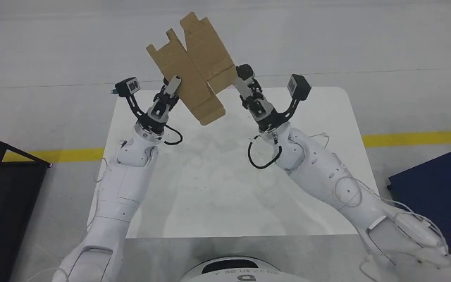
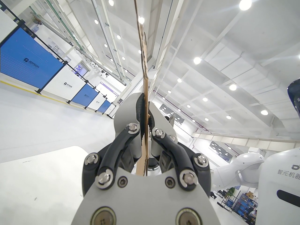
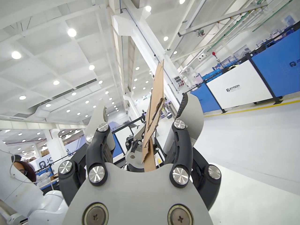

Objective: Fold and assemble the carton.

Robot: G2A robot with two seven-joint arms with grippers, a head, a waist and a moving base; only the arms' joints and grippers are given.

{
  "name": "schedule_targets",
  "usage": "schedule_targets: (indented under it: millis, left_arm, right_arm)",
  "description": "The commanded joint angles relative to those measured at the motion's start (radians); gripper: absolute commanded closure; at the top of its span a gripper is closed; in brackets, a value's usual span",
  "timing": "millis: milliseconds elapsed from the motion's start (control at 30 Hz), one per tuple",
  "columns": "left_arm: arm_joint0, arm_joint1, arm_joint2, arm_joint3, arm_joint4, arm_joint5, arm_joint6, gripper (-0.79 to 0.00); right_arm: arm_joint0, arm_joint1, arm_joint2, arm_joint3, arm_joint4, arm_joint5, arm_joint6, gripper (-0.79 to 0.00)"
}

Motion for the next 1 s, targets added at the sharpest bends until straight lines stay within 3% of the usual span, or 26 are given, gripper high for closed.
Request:
schedule_targets:
  millis: [0, 200, 267, 300, 333, 433, 500, 967]
  left_arm:
    - [-0.002, -0.001, 0.006, 0.004, 0.000, -0.002, 0.001, 0.000]
    - [-0.005, 0.001, 0.009, 0.011, 0.005, -0.006, 0.008, 0.000]
    - [-0.004, 0.001, 0.011, 0.012, 0.001, -0.005, 0.009, 0.000]
    - [-0.004, 0.002, 0.012, 0.012, 0.000, -0.005, 0.008, 0.000]
    - [-0.003, 0.002, 0.014, 0.013, -0.004, -0.005, 0.008, 0.000]
    - [-0.003, 0.003, 0.016, 0.015, -0.014, -0.004, 0.004, 0.000]
    - [-0.004, 0.004, 0.015, 0.018, -0.017, -0.002, 0.006, 0.000]
    - [-0.007, 0.008, 0.022, 0.033, -0.028, -0.012, 0.006, 0.000]
  right_arm:
    - [-0.002, -0.007, 0.000, 0.003, 0.002, 0.000, 0.030, -0.563]
    - [-0.015, -0.028, 0.007, 0.006, 0.025, -0.007, 0.104, -0.579]
    - [-0.017, -0.036, 0.009, 0.012, 0.033, -0.007, 0.125, -0.548]
    - [-0.017, -0.040, 0.011, 0.015, 0.038, -0.008, 0.134, -0.505]
    - [-0.018, -0.044, 0.013, 0.019, 0.043, -0.009, 0.142, -0.379]
    - [-0.019, -0.054, 0.021, 0.029, 0.050, -0.013, 0.161, -0.123]
    - [-0.021, -0.061, 0.028, 0.035, 0.051, -0.015, 0.169, 0.000]
    - [-0.038, -0.095, 0.093, 0.081, 0.007, -0.018, 0.193, 0.000]
